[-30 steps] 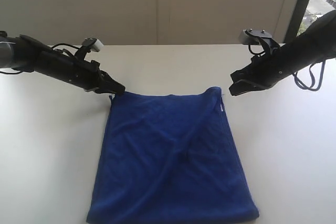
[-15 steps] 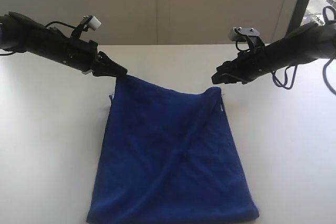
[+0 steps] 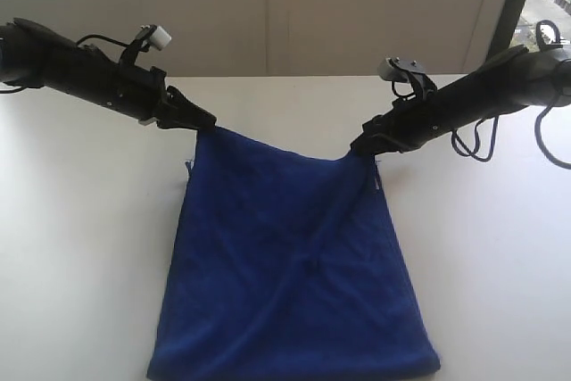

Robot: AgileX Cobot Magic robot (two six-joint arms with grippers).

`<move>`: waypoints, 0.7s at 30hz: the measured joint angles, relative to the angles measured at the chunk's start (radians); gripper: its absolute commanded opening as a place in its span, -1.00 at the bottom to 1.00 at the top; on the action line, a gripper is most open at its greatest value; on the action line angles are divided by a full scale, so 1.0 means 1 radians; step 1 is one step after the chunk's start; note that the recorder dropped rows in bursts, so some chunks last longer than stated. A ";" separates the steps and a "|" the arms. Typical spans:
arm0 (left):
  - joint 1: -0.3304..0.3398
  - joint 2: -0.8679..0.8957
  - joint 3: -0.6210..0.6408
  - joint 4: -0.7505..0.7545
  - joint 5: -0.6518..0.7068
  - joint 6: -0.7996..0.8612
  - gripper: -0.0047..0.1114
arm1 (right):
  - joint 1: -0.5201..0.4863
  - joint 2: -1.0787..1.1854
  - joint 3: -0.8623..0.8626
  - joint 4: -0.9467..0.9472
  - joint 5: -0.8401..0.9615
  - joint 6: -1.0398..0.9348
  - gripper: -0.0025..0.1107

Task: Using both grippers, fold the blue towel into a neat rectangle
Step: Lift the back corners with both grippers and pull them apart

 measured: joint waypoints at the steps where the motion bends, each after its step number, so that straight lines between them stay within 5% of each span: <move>1: 0.000 0.000 0.000 0.000 0.000 0.000 -0.92 | 0.000 0.000 0.000 0.000 0.000 0.000 -0.55; 9: 0.000 0.000 0.000 0.000 0.000 0.000 -0.92 | 0.000 0.000 0.000 0.000 -0.010 0.000 -0.96; 21: 0.000 -0.061 0.000 0.069 0.032 0.000 -0.92 | 0.000 -0.088 0.000 -0.050 0.001 0.000 -0.96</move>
